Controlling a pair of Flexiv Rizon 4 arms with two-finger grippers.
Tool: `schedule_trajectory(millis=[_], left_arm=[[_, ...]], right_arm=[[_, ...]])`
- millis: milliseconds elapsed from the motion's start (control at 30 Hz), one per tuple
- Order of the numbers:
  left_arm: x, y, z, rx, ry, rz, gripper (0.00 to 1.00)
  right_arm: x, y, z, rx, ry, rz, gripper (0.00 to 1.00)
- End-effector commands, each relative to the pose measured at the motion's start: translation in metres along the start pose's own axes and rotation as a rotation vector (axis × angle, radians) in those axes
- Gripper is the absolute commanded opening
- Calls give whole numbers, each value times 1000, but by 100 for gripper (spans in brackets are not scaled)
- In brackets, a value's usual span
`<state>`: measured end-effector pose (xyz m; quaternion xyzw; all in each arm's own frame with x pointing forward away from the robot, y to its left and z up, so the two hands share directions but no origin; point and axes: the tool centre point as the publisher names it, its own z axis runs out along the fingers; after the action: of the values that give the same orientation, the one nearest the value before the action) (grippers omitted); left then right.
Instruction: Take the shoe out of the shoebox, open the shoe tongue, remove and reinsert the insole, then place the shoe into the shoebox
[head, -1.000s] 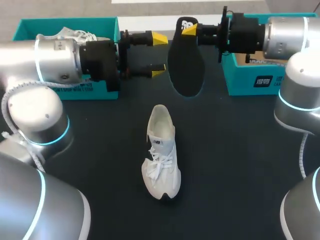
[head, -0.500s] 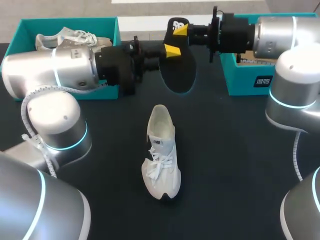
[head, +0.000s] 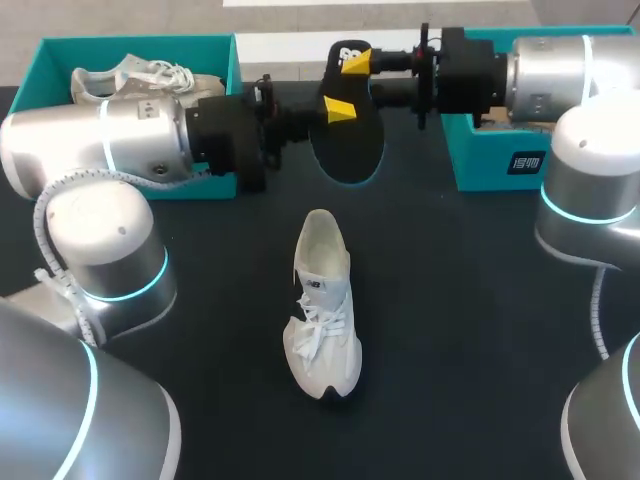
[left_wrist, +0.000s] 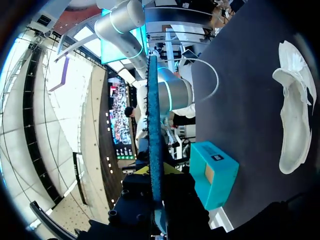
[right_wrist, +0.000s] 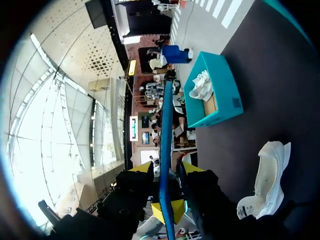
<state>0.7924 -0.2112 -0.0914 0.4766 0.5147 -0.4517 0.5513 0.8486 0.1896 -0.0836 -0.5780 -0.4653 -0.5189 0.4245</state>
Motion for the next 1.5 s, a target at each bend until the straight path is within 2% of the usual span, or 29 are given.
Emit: schedule_trajectory(millis=[33,200,367,633,1233,1267,1300,1333,1367,1400,1433,1467,1500], left_arm=[[-3,-4,-32,29,22,-8,0],[-5,-3,-53,24,28,-17,0],[-11,-6,-66,43,29,-19,0],[-17,-10,-71,93,25,-23,0],[-21,-14,-67,115,46,-2,0],[-22,-15,-66,116,89,-165,0],[-27,-17,-67,136,51,-285,0],[-29,-17,-67,121,56,-371,0],[-30,-18,-67,130,101,-510,0],[-33,-18,-67,118,94,-549,0],[-34,-16,-67,116,131,-693,0],[-35,-16,-67,137,146,-728,0],[-36,-14,-67,109,174,-788,0]], right_arm=[[-2,-10,-31,2,10,-97,100],[-5,-19,-57,55,28,-196,100],[-10,-28,-80,160,29,-233,100],[-18,-32,-118,189,0,-210,100],[-17,-29,-123,180,-2,-195,100],[-17,-29,-123,180,-2,-195,100],[-17,-29,-123,180,-2,-195,100],[-17,-29,-123,180,-2,-195,100],[-17,-29,-123,180,-2,-195,100],[-17,-29,-123,180,-2,-195,100],[-17,-29,-123,180,-2,-195,100],[-17,-29,-123,180,-2,-195,100],[-17,-29,-123,180,-2,-195,100]])
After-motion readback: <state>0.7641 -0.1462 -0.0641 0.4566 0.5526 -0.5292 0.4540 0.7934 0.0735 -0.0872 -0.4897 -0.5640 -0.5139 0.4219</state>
